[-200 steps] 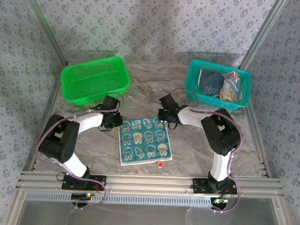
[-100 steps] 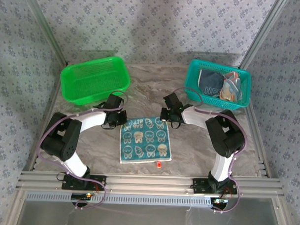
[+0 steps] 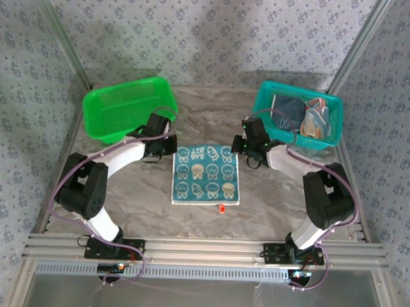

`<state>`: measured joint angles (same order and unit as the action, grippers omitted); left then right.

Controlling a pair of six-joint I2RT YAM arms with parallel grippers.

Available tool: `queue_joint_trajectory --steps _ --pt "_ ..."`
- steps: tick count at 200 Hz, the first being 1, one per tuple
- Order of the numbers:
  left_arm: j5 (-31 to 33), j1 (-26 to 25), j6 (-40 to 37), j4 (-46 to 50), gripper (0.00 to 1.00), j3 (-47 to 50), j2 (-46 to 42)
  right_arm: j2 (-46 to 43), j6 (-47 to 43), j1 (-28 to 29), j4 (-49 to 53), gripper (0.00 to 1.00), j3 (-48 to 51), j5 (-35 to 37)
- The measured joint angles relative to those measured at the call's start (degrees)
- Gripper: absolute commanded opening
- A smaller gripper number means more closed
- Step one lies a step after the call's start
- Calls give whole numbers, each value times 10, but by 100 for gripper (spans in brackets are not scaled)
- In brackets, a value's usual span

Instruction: Fold and stack the towels

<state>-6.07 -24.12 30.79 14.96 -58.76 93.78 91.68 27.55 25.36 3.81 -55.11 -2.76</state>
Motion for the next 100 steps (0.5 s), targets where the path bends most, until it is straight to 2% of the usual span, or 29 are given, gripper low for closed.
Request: queue_joint_trajectory --steps 45,81,88,89,90,91,92,96,99,100 --pt "-13 -6 -8 -25 0 85 -69 -73 0 12 -38 0 85 -14" --pt "-3 -43 -7 -56 0 170 -148 -159 1 66 -62 0 175 3" --pt "2 -55 -5 -63 0 188 -164 -180 3 83 -68 12 195 14" --pt "5 -58 -5 -65 0 192 -168 -182 3 87 -70 19 198 16" --pt "5 -58 -5 -65 0 192 -168 -186 3 90 -71 19 201 18" --pt "7 -60 -5 -67 1 196 -171 -190 3 94 -71 25 205 19" --pt "7 -63 -4 -68 2 200 -174 -193 4 96 -71 25 208 20" --pt "13 -71 -1 -74 11 212 -185 -204 6 106 -72 38 218 27" --pt "17 -81 2 -78 21 226 -196 -217 13 120 -74 47 231 35" --pt "17 -81 2 -78 25 226 -196 -220 15 122 -75 47 234 37"
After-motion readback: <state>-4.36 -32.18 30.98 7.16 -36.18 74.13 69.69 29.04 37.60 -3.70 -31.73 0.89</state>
